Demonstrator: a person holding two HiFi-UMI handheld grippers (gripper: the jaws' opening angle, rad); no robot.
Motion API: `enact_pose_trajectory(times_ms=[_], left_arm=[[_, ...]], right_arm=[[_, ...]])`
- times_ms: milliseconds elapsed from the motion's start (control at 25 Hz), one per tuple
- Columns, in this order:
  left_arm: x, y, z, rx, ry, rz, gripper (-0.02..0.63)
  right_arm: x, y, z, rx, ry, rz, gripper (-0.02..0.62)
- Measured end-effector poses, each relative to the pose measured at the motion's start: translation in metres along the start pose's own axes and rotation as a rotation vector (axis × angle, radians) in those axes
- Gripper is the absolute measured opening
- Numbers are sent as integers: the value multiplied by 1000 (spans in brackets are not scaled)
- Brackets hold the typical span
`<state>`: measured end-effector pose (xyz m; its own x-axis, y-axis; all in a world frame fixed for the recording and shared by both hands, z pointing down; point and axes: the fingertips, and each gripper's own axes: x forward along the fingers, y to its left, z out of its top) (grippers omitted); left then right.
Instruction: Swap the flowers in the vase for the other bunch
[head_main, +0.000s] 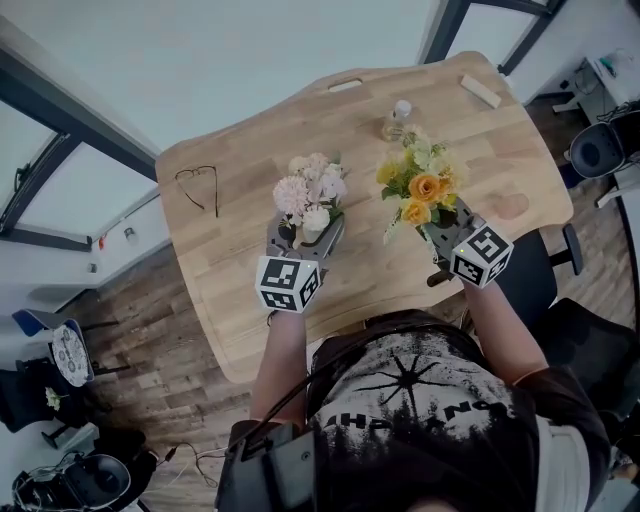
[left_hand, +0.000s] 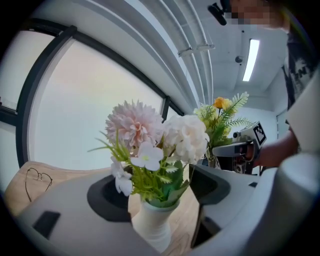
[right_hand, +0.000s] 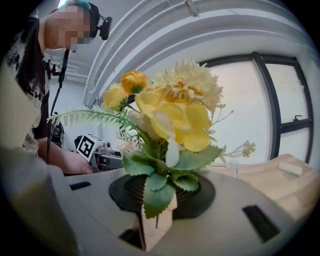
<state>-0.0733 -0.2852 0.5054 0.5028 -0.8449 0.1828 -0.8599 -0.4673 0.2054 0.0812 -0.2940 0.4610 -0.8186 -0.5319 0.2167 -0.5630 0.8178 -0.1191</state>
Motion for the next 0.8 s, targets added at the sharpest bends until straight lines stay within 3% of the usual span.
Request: enact_pose_trajectory(times_ms=[120,200,480,800], left_arm=[[0,2,3,7,-13,5,337],[-2,5,5,9,-22,9,258],[-5,9,7,17,-37,7,118],[-4,3,9,24,-61,-20,63]], right_arm=[[4,-2,-1,2,2,5,89],[8,-1,-1,-5,9,7,89],[16,1,-5,-5,9,17,89],[16,-2,-6,-7,2,13,89]])
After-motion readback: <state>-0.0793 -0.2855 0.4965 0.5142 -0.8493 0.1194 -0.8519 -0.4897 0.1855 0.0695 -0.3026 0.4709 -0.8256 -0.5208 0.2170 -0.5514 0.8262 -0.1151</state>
